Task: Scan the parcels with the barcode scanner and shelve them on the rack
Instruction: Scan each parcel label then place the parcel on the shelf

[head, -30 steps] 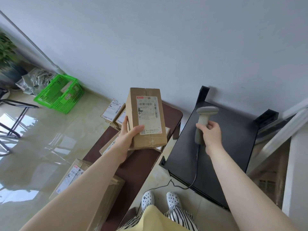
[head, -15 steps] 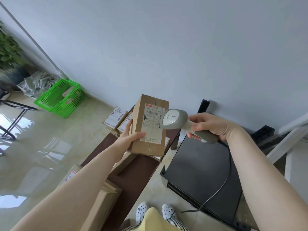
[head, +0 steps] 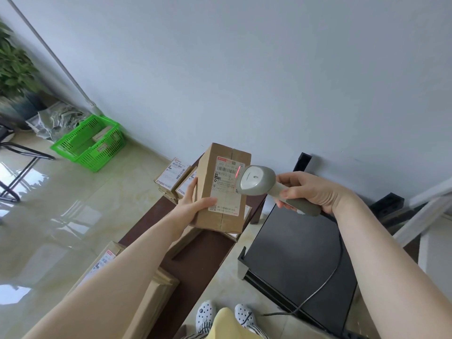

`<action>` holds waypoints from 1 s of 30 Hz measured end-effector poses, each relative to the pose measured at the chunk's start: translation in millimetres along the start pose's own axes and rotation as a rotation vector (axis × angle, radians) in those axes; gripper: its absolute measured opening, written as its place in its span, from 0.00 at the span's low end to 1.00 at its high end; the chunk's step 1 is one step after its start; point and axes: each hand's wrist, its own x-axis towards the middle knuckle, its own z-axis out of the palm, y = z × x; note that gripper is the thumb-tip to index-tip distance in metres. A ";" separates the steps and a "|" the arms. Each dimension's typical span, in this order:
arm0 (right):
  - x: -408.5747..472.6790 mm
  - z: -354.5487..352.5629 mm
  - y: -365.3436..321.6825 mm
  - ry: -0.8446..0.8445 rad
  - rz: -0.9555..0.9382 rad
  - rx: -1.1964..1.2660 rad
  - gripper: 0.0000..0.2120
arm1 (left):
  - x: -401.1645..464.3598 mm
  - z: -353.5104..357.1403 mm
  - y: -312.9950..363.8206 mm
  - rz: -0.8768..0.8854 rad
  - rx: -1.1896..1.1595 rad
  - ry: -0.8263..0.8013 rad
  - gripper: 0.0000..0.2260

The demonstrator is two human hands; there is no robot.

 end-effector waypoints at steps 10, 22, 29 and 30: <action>19.7 81.1 -9.3 0.262 -0.006 0.690 0.19 | 18.4 16.1 -3.2 -0.032 -0.070 0.137 0.55; 17.2 94.4 -13.4 0.355 0.028 0.771 0.12 | 20.5 20.9 -8.5 -0.038 -0.058 0.166 0.54; 15.3 90.7 -6.7 0.386 0.004 0.817 0.13 | 15.2 24.5 -2.9 -0.020 -0.064 0.157 0.57; 15.1 88.8 -3.4 0.427 -0.013 0.817 0.13 | 15.7 23.5 -3.4 -0.023 -0.060 0.162 0.57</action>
